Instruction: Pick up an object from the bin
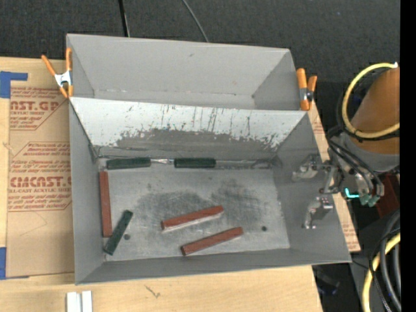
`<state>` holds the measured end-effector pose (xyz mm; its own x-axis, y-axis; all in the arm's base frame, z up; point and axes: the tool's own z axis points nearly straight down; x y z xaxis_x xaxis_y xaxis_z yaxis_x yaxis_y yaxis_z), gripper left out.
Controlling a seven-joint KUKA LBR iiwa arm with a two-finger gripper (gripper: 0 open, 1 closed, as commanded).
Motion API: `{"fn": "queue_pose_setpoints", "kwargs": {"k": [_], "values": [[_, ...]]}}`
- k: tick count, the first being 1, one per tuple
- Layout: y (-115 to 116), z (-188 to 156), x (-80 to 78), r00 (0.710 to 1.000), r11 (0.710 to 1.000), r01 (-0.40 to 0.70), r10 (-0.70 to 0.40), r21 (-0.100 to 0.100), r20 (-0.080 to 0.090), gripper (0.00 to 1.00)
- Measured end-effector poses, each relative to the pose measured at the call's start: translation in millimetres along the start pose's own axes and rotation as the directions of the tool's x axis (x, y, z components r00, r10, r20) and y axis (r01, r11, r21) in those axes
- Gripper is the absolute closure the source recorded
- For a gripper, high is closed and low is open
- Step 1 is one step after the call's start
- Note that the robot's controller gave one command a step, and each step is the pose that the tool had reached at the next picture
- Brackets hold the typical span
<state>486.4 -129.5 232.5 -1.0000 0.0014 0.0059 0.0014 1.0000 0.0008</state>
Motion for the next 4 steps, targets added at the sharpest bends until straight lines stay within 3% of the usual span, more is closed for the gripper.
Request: {"fn": "queue_pose_setpoints", "kwargs": {"k": [1, 2, 3, 4], "values": [[1, -3, -1.7, 1.000, 1.000, 0.001, -0.001, 0.001, 0.007, 0.00], [36, 41, -14.5, 0.996, 0.996, 0.088, -0.088, 0.003, 0.012, 0.00], [70, 86, -34.9, 0.995, 0.995, 0.098, -0.098, 0.001, 0.008, 0.00], [151, 145, -9.6, 0.940, 0.940, 0.340, -0.340, 0.011, 0.031, 1.00]]}}
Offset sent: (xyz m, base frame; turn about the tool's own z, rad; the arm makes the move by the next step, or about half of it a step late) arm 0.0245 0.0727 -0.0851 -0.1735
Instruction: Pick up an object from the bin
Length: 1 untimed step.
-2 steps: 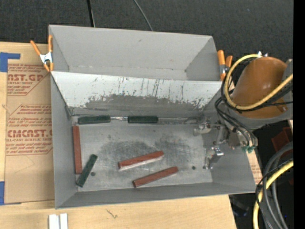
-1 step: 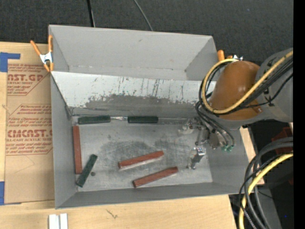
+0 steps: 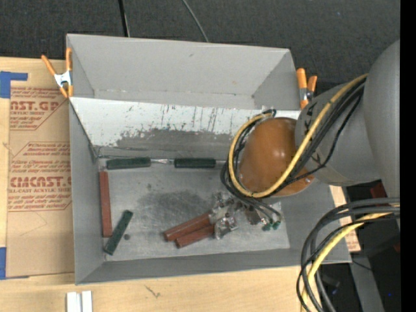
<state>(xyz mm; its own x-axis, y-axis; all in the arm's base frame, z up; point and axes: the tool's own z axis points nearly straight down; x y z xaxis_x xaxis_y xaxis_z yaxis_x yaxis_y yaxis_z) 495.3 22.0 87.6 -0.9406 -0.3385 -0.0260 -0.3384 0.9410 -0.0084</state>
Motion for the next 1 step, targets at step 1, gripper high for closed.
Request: {"fn": "queue_pose_setpoints", "kwargs": {"k": [1], "values": [[0.0, 0.0, 0.0, 1.000, 1.000, 0.000, 0.000, 0.000, 0.000, 1.00]]}}
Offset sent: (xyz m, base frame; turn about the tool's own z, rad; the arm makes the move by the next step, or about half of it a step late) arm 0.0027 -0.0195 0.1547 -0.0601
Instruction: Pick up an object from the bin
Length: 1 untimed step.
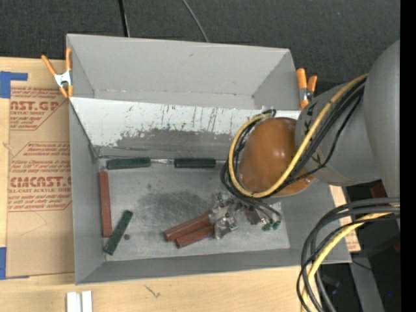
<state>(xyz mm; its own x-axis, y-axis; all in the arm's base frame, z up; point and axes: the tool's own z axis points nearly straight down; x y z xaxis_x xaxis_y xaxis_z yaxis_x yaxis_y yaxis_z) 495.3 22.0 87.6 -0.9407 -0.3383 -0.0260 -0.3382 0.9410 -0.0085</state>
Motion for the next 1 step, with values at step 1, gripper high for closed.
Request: {"fn": "queue_pose_setpoints", "kwargs": {"k": [1], "values": [[-20.2, -154.4, -0.3, 0.998, 0.998, 0.059, -0.059, -0.010, -0.023, 1.00]]}}
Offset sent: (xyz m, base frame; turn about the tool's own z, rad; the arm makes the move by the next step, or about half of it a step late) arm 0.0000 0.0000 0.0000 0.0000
